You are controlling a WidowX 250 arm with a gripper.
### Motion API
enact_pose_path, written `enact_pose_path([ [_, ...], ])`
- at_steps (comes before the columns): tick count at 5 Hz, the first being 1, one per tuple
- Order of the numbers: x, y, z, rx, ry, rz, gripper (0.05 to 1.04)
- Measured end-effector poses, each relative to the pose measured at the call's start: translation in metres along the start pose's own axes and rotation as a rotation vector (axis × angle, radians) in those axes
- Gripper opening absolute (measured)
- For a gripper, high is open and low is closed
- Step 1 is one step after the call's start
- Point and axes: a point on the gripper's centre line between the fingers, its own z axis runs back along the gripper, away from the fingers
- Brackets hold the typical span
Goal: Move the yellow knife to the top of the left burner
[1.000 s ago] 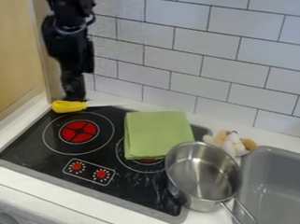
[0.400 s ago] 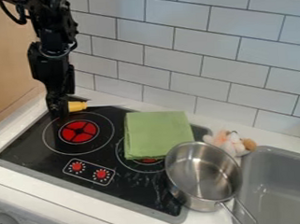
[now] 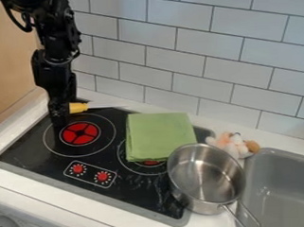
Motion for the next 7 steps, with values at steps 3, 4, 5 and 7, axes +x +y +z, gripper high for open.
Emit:
enact_pose_path([
  [3, 0.002, -0.007, -0.003, 0.006, -0.021, -0.025, 0.474],
  [4, 0.001, -0.008, -0.003, 0.003, -0.018, -0.038, 0.474],
  [5, -0.002, -0.010, -0.003, -0.012, 0.002, -0.047, 0.474],
  [7, 0.000, -0.012, 0.036, -0.107, -0.014, -0.069, 0.474],
])
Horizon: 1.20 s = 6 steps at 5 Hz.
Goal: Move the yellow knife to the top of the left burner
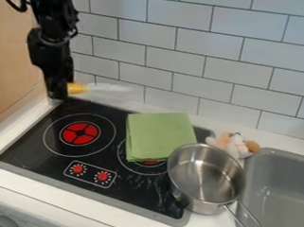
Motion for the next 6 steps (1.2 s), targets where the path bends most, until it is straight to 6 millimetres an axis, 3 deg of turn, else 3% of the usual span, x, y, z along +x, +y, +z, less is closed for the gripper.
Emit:
enact_pose_path([
  [2, -0.001, 0.031, 0.030, -0.049, 0.031, -0.023, 0.474],
  [3, 0.000, 0.052, 0.035, -0.051, 0.044, -0.063, 0.474],
  [6, 0.010, 0.083, 0.017, -0.020, 0.017, -0.197, 0.474],
])
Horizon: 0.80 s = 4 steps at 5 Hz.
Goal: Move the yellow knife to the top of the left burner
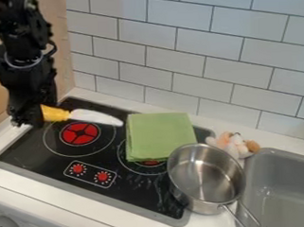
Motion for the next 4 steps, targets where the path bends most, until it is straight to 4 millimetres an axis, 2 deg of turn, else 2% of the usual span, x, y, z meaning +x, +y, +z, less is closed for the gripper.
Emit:
enact_pose_path([
  [2, 0.005, 0.028, -0.009, 0.000, 0.003, 0.014, 0.473],
  [4, 0.001, 0.033, -0.031, -0.008, 0.012, 0.010, 0.474],
])
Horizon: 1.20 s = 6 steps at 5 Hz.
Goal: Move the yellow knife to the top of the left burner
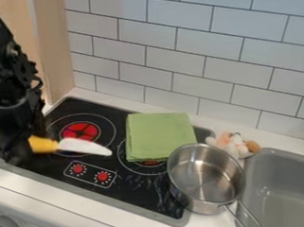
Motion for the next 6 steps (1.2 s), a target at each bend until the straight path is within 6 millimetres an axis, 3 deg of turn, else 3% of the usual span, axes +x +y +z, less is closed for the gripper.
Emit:
enact_pose_path([
  [2, 0.0003, -0.0023, -0.0033, 0.009, -0.004, 0.000, 0.528],
  [3, 0.0006, 0.0012, -0.0019, 0.049, -0.005, 0.034, 0.822],
  [4, -0.0013, -0.0028, -0.0013, 0.037, 0.021, -0.012, 1.010],
  [6, -0.0035, -0.0036, -0.0008, 0.034, 0.034, -0.026, 0.997],
])
